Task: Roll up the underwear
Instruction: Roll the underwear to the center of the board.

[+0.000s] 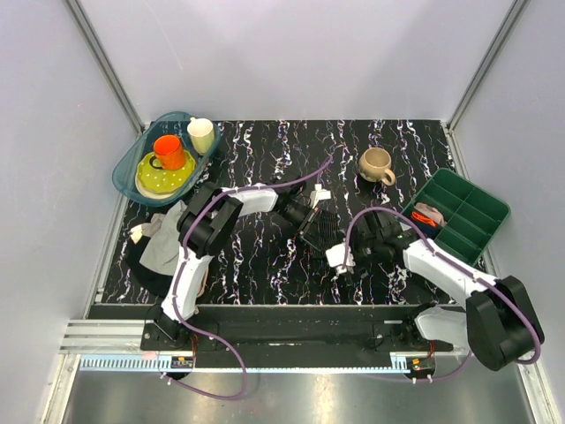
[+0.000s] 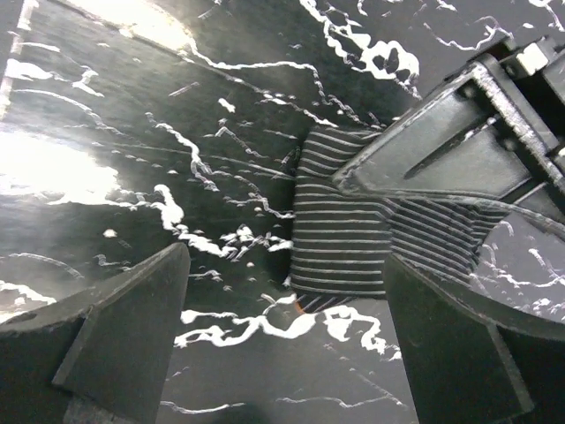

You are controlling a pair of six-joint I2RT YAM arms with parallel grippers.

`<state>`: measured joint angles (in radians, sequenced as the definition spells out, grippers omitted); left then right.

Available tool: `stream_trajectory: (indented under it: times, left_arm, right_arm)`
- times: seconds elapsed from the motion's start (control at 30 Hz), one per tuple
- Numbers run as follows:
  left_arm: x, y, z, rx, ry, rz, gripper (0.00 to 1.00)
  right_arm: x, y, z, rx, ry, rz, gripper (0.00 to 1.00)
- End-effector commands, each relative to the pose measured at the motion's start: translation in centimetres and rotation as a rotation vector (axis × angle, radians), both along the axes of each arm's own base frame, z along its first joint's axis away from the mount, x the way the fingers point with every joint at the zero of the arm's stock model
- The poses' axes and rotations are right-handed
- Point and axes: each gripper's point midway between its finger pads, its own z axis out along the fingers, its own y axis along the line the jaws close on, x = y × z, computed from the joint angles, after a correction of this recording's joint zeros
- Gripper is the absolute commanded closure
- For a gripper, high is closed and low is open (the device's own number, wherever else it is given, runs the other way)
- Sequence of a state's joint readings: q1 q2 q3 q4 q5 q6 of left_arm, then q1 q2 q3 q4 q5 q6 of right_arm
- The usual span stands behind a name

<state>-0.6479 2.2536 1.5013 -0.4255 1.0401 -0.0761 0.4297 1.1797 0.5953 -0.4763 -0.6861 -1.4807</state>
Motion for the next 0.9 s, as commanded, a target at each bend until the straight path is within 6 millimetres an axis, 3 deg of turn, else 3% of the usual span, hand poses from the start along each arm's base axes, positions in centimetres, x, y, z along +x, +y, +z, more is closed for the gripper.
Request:
stream_trajectory:
  times: [0.0, 0.1, 0.2, 0.33, 0.4, 0.43, 0.47, 0.53, 0.57, 0.6, 0.63, 0.67, 0.7, 0.73, 0.77, 0.8, 0.83, 0.87]
  left_arm:
    - [-1.7, 1.7, -4.7, 0.196, 0.086, 0.022, 0.98]
    - [-1.4, 1.6, -4.6, 0.203, 0.086, 0.030, 0.96]
    - [-0.9, 1.5, -4.4, 0.214, 0.076, 0.058, 0.90]
    - [1.1, 0.5, -2.6, 0.141, 0.025, 0.158, 0.79]
    - [1.8, 0.8, -0.5, 0.096, 0.013, 0.225, 0.75]
    - [3.1, 0.6, 0.4, 0.062, -0.054, 0.266, 0.68]
    - [4.0, 0.9, 2.8, 0.022, -0.112, 0.301, 0.62]
    - [4.5, 1.7, 3.7, 0.004, -0.193, 0.353, 0.55]
    - [5.0, 2.0, 6.4, -0.042, -0.266, 0.379, 0.52]
    - [4.2, 3.0, 5.9, -0.031, -0.298, 0.386, 0.49]
    - [4.9, 3.6, 6.5, -0.033, -0.376, 0.420, 0.48]
    - [4.8, 4.1, 8.8, -0.068, -0.460, 0.432, 0.48]
    - [3.4, 5.5, 7.1, -0.042, -0.487, 0.417, 0.47]
    - [3.7, 5.8, 8.0, -0.082, -0.565, 0.434, 0.47]
    - [2.8, 6.2, 9.8, -0.136, -0.634, 0.433, 0.46]
    - [2.2, 6.7, 10.1, -0.169, -0.707, 0.413, 0.46]
    - [0.4, 7.3, 9.0, -0.210, -0.766, 0.379, 0.45]
    - [-1.4, 6.8, 10.7, -0.283, -0.856, 0.330, 0.44]
  right_arm:
    - [4.1, 1.7, 0.5, -0.020, -0.179, -0.007, 0.00]
    - [4.3, 2.0, -1.1, -0.067, -0.177, 0.006, 0.01]
    - [4.3, 1.8, -2.7, -0.122, -0.150, 0.005, 0.09]
    - [4.4, 0.7, -4.4, -0.208, -0.121, -0.022, 0.27]
    - [4.2, 0.3, -5.1, -0.231, -0.081, -0.048, 0.46]
    - [4.3, 0.1, -5.1, -0.243, -0.067, -0.064, 0.51]
    - [4.2, 0.0, -5.3, -0.252, -0.050, -0.070, 0.59]
    - [3.8, -0.1, -5.5, -0.263, 0.005, -0.092, 0.63]
    - [3.6, -0.1, -5.5, -0.263, 0.028, -0.097, 0.65]
    - [3.3, 0.0, -5.4, -0.259, 0.061, -0.114, 0.66]
    - [2.7, 0.2, -5.1, -0.253, 0.108, -0.104, 0.67]
    - [2.3, 0.4, -4.9, -0.248, 0.141, -0.103, 0.68]
    - [1.8, 0.5, -4.7, -0.242, 0.181, -0.106, 0.68]
    - [0.8, 0.9, -4.1, -0.225, 0.249, -0.086, 0.68]
    - [0.4, 1.1, -3.8, -0.218, 0.283, -0.080, 0.68]
    - [-0.2, 1.1, -3.8, -0.221, 0.334, -0.077, 0.68]
    - [-1.2, 1.5, -2.9, -0.204, 0.408, -0.058, 0.68]
    - [-1.8, 1.5, -3.0, -0.208, 0.469, -0.053, 0.68]
